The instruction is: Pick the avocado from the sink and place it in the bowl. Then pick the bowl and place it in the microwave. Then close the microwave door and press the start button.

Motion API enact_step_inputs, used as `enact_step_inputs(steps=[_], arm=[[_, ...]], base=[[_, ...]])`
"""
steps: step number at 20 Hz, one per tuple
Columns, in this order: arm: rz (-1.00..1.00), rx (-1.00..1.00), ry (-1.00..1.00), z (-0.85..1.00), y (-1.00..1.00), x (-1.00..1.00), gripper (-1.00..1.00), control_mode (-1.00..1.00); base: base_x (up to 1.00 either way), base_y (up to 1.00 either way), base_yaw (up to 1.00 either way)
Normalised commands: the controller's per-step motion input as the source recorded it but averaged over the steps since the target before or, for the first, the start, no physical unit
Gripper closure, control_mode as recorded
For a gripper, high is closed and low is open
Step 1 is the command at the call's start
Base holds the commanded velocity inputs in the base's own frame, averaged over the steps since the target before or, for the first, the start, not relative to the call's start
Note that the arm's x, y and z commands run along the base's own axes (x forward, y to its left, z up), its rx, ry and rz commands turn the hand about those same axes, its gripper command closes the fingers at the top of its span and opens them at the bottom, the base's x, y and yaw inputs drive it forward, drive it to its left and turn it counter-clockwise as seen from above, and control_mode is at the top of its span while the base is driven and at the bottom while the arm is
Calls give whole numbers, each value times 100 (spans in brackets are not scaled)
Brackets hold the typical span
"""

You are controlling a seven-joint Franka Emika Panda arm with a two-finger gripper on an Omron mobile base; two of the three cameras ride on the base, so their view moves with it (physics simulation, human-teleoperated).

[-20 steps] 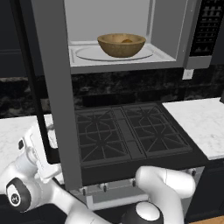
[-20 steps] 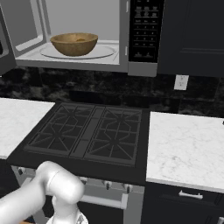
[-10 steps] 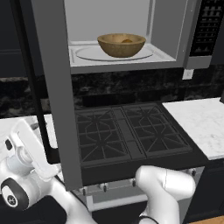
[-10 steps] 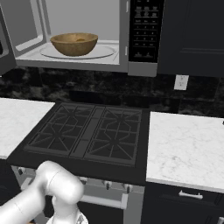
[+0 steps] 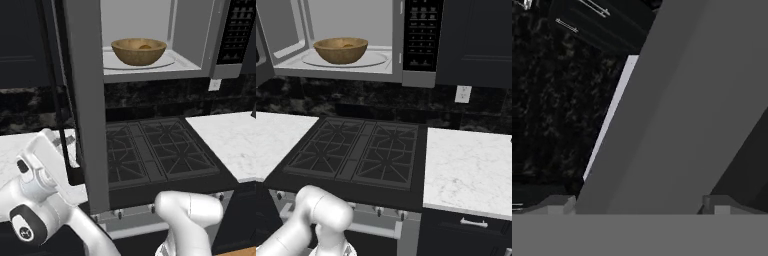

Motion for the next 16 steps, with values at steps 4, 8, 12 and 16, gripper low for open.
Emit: enact_step_inputs(steps=[4,8,12,16], arm=[[20,3,-8,44,-79,-37,-100,-100],[22,5,-5,39,-82,-34,-100,-100],[21,8,0,44,-84,-9,-100,-100],[22,8,0,43,-81,0,-100,-100]], base=[[0,0,0],[0,0,0],[0,0,0],[0,0,0]])
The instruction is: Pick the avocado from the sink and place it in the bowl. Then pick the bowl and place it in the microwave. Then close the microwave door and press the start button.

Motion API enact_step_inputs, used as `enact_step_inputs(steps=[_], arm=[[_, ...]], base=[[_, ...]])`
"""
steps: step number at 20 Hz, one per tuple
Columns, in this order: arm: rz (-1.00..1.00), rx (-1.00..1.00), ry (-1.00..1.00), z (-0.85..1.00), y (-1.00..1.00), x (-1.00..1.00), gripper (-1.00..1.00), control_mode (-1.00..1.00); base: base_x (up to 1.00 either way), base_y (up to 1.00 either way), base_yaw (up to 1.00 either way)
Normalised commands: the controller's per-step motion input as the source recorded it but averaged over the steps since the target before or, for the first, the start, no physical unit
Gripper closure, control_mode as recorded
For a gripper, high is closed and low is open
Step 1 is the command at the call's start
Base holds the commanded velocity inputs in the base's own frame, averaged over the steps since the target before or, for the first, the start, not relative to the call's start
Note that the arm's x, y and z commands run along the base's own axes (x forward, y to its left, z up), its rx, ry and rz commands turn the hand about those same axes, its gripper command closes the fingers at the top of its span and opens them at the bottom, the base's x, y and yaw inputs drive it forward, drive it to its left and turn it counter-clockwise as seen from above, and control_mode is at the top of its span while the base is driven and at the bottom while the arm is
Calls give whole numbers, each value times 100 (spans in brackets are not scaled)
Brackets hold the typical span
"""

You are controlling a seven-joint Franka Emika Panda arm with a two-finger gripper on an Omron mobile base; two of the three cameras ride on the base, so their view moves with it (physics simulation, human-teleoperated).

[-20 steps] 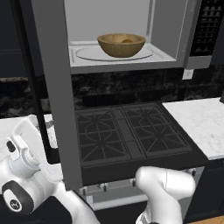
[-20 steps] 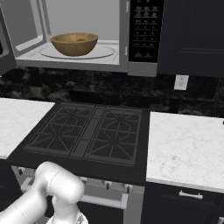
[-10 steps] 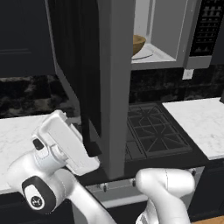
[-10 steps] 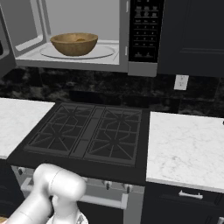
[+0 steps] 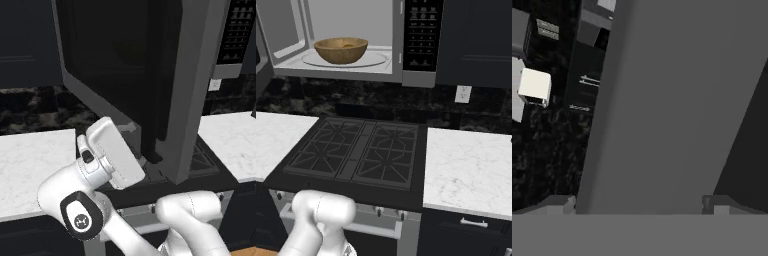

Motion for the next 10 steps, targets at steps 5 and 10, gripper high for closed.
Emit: enact_step_inputs(steps=[5,10], arm=[[20,5,5,43,-73,0,-100,-100],[17,2,18,15,-72,27,-100,-100]], base=[[0,0,0],[0,0,0]])
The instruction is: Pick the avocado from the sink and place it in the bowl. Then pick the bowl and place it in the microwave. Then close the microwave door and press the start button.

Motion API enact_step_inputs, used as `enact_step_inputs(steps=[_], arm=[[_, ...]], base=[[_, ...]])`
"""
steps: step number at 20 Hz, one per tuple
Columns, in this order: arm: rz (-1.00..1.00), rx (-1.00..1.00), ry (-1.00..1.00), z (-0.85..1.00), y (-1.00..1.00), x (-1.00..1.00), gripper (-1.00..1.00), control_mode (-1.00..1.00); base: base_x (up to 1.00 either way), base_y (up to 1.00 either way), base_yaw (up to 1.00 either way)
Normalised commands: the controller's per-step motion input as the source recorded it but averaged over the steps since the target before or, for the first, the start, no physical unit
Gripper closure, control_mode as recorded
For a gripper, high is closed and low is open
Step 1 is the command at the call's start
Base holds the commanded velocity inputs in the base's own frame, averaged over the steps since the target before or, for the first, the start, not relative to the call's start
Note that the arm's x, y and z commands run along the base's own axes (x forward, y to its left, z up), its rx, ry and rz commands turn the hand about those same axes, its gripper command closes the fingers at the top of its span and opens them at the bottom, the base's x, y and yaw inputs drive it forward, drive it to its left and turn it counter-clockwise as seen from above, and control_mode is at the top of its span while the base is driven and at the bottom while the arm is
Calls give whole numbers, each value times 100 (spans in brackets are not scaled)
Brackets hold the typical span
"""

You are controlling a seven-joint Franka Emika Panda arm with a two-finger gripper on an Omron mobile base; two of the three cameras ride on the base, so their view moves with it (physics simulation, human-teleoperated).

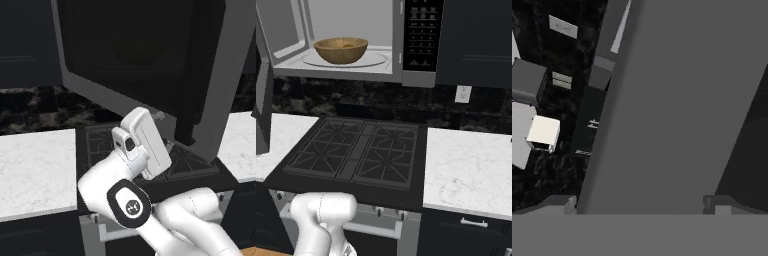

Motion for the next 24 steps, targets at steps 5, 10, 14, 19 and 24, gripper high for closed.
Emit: enact_step_inputs(steps=[5,10,14,19,24], arm=[[15,9,25,5,-57,64,-100,-100],[14,11,26,3,-49,91,-100,-100],[12,13,24,3,-32,100,-100,-100],[16,14,19,3,-28,100,-100,-100],[21,13,14,2,-23,100,-100,-100]], base=[[0,0,0],[0,0,0],[0,0,0],[0,0,0],[0,0,0]])
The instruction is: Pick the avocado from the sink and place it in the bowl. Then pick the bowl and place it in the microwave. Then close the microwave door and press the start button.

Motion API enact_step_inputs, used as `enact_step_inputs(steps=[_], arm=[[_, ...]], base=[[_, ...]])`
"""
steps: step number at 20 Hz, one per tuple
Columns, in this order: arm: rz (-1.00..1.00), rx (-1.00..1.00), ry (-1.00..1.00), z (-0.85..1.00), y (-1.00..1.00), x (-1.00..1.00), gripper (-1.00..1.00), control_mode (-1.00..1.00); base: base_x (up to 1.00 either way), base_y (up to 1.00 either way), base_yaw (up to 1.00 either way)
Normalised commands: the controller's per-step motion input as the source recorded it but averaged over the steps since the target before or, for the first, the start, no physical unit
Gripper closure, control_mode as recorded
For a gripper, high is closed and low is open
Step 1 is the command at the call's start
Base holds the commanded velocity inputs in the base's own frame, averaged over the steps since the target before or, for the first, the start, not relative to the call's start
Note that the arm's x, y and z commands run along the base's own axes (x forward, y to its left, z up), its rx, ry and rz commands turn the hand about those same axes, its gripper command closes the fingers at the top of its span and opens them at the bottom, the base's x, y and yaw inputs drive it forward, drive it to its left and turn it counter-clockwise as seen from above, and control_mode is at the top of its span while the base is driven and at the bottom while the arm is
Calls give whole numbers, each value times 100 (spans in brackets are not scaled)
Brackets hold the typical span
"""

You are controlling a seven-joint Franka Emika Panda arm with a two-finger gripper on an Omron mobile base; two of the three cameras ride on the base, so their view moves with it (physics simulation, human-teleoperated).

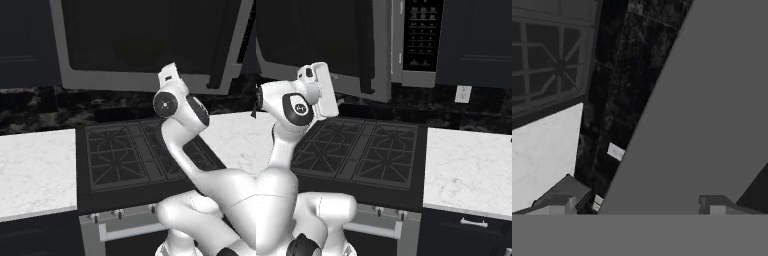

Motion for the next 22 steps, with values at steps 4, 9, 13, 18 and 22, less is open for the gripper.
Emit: enact_step_inputs(steps=[4,9,13,18,22], arm=[[21,11,14,0,-11,100,-100,-100],[20,9,12,0,-3,90,-100,-100],[15,1,17,0,26,36,-100,-100],[5,0,10,-7,16,-19,-100,-100],[0,10,-7,-9,-25,-100,-100,-100]], base=[[0,0,0],[0,0,0],[0,0,0],[0,0,0],[0,0,0]])
